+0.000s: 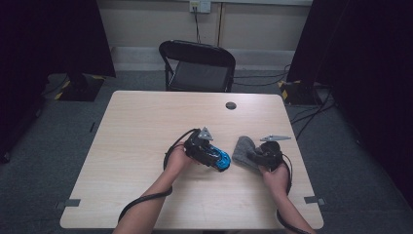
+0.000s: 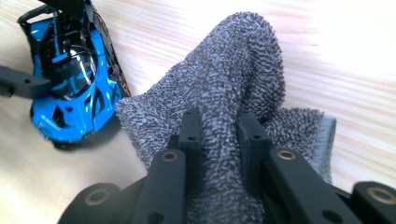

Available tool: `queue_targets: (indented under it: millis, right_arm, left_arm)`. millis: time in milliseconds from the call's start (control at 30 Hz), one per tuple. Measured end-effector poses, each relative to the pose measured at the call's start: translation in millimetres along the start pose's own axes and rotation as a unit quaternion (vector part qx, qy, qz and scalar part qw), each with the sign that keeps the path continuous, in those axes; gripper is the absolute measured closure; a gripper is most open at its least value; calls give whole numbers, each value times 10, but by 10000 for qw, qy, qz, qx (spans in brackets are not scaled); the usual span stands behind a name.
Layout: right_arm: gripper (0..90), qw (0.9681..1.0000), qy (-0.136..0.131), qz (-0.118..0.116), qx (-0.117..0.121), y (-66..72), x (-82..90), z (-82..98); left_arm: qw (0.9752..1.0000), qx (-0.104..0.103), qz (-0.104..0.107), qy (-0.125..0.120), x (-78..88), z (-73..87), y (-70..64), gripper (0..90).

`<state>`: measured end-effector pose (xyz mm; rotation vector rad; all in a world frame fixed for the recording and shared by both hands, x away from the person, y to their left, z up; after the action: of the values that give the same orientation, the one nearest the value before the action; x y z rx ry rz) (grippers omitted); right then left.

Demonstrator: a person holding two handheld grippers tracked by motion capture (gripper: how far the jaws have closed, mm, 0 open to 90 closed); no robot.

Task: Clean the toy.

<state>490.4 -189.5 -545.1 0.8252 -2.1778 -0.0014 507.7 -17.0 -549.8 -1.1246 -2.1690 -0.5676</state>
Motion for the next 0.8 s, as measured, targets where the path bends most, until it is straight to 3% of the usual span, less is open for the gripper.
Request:
queue_targets:
  millis: [200,433,800]
  right_arm:
    - [756,9995,219,-38,237,139,-171,50]
    - [765,9970,443,-504,393,316,-133,139]
    - [765,9940,547,-814,481,452,-62,249]
  left_arm:
    - [10000,38,-45,-27,-1,1,-2,96]
    - [9999,72,-76,-38,-7,-1,-9,87]
    - [9999,91,-100,-9,-11,-8,-15,87]
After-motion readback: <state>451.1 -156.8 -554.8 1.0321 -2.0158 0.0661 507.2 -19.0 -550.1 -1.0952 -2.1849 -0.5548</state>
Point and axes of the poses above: each handheld gripper's, and its own axes: x roughly backward along the jaws, z roughly out of its underside, y roughly to its left, the point moved 10 cm from there along -x, roughly forward along the jaws, and after that the axes turned 8 degrees about -z, right-handed, at the moved point
